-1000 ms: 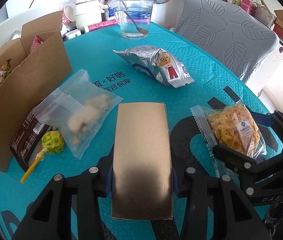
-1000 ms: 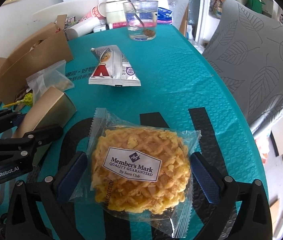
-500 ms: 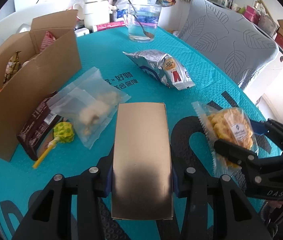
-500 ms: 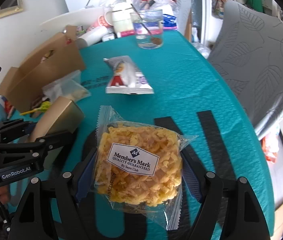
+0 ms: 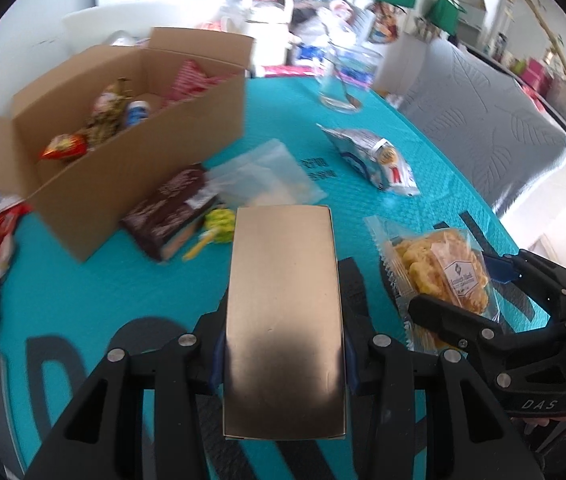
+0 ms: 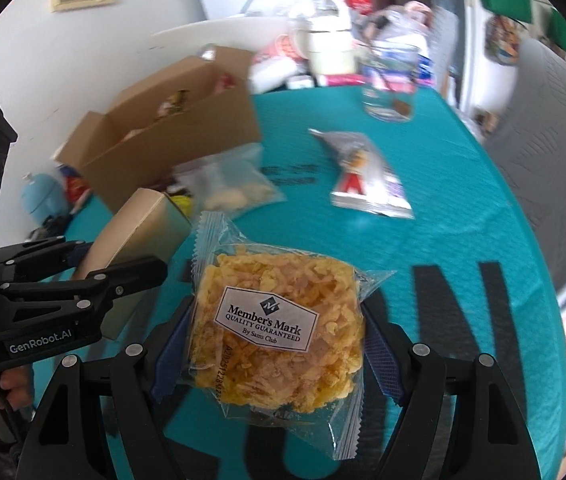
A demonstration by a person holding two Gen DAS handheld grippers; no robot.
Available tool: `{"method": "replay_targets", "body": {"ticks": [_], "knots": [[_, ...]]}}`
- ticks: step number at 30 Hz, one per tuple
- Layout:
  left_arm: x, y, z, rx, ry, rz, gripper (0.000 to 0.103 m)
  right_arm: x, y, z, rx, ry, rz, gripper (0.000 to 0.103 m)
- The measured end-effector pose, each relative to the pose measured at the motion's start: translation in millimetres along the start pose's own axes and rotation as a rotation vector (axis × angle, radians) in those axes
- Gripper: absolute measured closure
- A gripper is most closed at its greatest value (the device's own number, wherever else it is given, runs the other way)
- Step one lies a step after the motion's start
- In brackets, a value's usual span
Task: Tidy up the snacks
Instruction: 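Lift the gold box and waffle pack and carry both over the cardboard box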
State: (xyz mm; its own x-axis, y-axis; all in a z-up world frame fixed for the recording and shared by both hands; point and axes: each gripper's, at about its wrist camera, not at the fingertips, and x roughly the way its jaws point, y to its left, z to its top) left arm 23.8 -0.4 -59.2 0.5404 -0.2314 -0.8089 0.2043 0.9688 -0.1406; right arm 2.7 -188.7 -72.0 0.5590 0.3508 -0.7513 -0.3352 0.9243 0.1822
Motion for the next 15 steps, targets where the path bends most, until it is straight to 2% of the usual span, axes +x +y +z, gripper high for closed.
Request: {"method": "replay_targets", "body": {"ticks": [10,15], "knots": [[-50,39,-15,-0.129,-0.097,0.075,0.060,-4,48,15,-0.119,-0.033,0.121,0.025],[-74,52,-12,-0.156,-0.161,0.103,0.060,-10,72,30,-0.176,-0.068,0.167,0.025]]}}
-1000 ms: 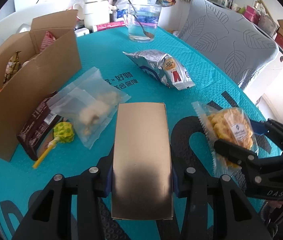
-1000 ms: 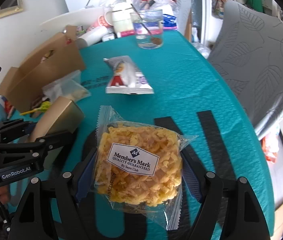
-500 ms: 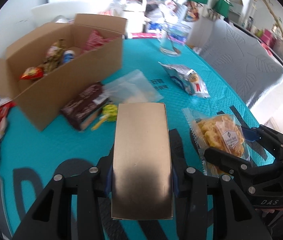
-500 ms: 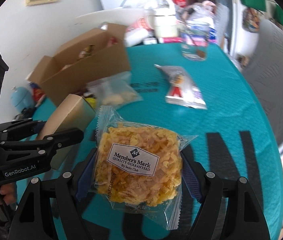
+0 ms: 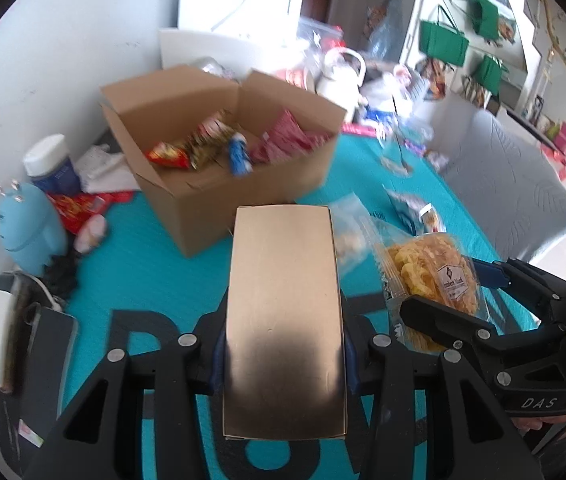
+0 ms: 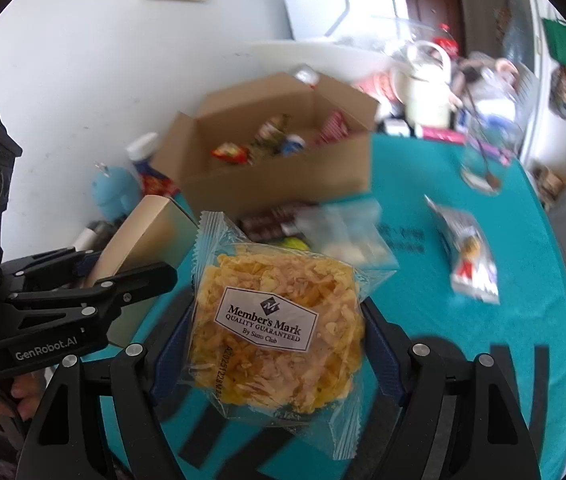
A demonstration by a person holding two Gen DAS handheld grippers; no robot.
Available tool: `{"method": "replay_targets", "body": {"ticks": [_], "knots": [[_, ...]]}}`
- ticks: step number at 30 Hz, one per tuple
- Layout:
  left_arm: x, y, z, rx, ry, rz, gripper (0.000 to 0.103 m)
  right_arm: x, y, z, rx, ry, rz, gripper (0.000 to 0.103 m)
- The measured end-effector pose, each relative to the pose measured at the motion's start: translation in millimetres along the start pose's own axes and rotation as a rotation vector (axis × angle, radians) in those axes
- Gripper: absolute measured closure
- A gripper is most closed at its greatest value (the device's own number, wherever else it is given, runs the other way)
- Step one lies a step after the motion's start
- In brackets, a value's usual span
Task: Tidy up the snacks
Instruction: 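Lift the gold box and waffle pack and carry both over the cardboard box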
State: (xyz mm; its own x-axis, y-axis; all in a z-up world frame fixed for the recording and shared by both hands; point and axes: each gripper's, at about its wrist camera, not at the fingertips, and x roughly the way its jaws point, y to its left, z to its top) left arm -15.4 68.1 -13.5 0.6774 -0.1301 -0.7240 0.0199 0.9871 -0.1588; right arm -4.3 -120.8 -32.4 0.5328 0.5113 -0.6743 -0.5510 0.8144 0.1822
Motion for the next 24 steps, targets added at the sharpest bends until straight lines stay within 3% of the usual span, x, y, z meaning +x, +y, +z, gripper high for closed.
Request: {"method": "replay_targets", "body": {"ticks": [11,24], "knots": [[-20,18,50,-0.016,-0.124,0.002,0.060,-4,21,65,-0.085,-0.100,0.046,0.025],[4,29,137,-0.024,-0.220,-0.002,0.060,27,-6,155,-0.101,-0.177,0.021,0.025]]}}
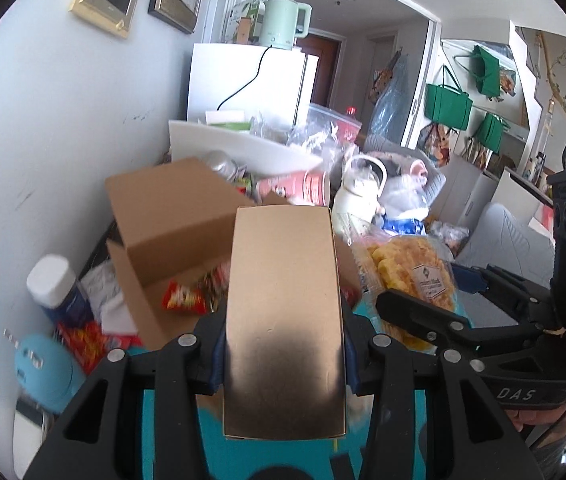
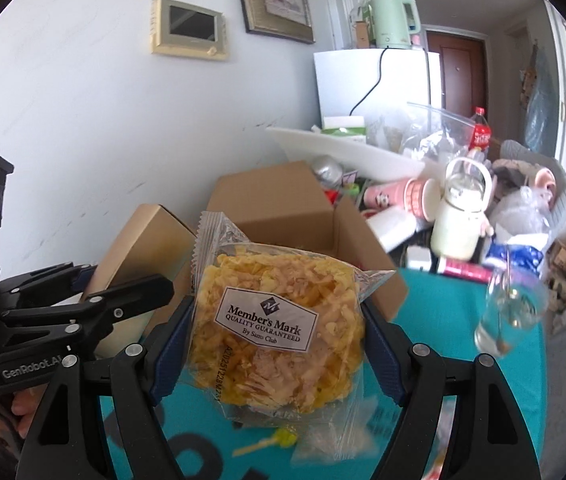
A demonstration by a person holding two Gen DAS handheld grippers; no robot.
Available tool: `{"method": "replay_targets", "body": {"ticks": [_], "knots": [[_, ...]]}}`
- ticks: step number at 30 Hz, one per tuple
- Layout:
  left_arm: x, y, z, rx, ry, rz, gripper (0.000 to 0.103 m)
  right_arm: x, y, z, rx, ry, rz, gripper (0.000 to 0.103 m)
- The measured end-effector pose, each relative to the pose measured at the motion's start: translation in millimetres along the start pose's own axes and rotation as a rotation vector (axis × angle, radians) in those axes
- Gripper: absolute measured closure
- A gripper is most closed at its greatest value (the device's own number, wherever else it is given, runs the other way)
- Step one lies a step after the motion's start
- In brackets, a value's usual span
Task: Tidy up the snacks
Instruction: 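Lift the gold box and waffle pack and carry both over the cardboard box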
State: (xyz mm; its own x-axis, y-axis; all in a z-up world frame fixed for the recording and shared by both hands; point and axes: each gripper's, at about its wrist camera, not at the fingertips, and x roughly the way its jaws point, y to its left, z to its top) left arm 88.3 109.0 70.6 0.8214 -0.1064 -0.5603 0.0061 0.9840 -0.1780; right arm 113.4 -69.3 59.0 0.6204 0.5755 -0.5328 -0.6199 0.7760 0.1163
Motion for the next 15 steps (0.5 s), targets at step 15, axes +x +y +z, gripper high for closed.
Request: {"method": "replay_targets", "body": {"ticks": [15], "knots": [[91,33,53,-0.045,-0.018,0.126,0.060,78,-35,55,0.020,0.000,-0.039,0.024]]}}
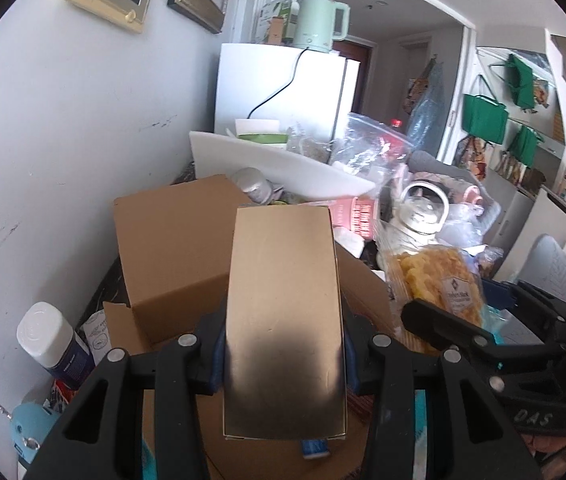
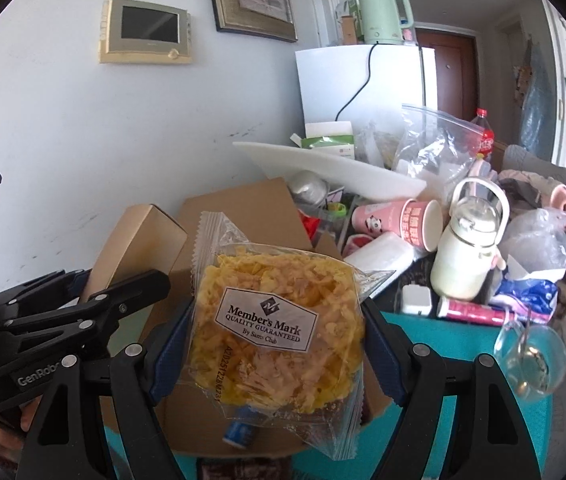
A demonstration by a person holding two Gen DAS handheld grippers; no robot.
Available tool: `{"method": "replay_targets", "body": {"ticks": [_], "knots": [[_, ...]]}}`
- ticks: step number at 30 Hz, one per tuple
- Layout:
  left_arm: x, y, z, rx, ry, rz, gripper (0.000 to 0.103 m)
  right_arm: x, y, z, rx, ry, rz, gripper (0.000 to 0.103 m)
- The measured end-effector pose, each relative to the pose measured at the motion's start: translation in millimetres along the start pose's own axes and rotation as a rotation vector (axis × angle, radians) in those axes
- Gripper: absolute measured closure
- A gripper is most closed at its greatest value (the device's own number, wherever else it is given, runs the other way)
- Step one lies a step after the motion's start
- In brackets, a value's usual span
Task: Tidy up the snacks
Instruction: 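Lift the gold box and waffle pack and carry both over the cardboard box, then open both grippers to drop the gold box and waffle pack into the box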
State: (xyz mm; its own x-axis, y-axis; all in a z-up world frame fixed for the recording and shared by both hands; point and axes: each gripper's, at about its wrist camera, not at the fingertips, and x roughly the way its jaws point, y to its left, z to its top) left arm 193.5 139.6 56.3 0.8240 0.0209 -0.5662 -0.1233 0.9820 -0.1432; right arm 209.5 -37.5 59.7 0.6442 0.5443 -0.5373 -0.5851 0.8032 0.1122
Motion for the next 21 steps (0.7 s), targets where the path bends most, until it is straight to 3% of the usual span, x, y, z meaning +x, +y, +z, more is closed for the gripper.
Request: {"method": "replay_targets", "body": {"ticks": [9,21], "knots": [[50,6,-10,0.009,0.104,0.058,0.060,50,-10,-9,0.033,0.085,-0.004,0.024],[86,6,-25,0.030,0.220,0.131,0.060,78,-18,-27,0.046,0.162,-0.049,0.022]]}}
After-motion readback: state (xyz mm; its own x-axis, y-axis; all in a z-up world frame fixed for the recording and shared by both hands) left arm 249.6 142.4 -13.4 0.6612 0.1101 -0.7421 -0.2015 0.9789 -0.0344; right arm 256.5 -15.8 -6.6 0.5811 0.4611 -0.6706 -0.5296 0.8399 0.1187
